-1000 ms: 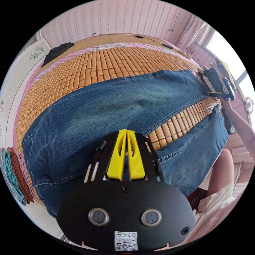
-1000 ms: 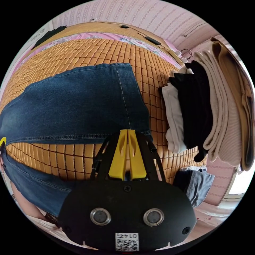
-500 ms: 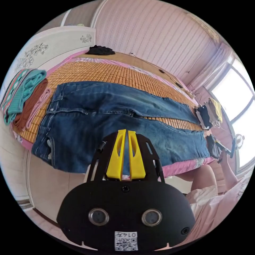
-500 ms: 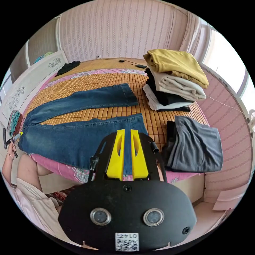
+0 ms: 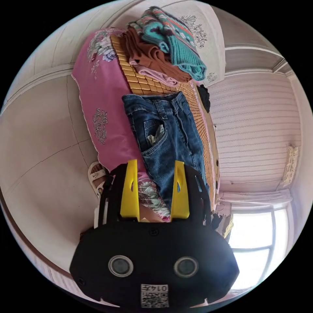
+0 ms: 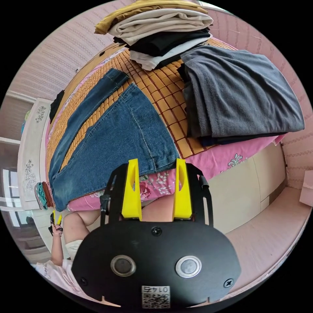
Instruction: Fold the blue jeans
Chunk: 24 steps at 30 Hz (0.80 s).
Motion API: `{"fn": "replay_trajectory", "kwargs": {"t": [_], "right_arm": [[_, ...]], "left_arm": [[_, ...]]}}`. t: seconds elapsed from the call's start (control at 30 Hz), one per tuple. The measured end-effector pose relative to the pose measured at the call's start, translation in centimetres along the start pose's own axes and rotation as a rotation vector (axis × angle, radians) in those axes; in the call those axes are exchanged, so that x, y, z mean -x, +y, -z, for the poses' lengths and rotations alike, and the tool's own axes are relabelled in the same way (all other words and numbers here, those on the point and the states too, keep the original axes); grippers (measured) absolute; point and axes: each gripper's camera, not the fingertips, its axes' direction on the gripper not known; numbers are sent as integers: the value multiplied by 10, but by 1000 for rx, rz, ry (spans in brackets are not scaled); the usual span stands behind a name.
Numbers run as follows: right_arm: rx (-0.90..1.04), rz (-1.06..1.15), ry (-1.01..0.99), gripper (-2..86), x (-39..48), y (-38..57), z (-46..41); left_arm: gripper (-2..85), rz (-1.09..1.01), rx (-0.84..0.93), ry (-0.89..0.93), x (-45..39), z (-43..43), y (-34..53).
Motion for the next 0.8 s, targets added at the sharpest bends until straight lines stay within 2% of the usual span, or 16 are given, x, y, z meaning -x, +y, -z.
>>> {"fn": "replay_trajectory", "kwargs": {"t": [0.07, 0.2, 0.4, 0.67, 0.8], "right_arm": [[-24, -3, 71, 73, 11, -2, 6], [-30, 70, 62, 36, 23, -2, 18], [-55, 123, 5, 9, 10, 16, 48], [-27, 81, -24, 11, 8, 36, 29], [-43, 128, 27, 4, 21, 47, 36]], "left_arm": [[123, 24, 48, 39, -1, -9, -4], [5, 20, 96, 7, -11, -13, -8], [-9, -190, 130, -96, -33, 19, -14], [-10, -164, 112, -46, -29, 30, 13], [-10, -267, 99, -53, -47, 45, 33]]}}
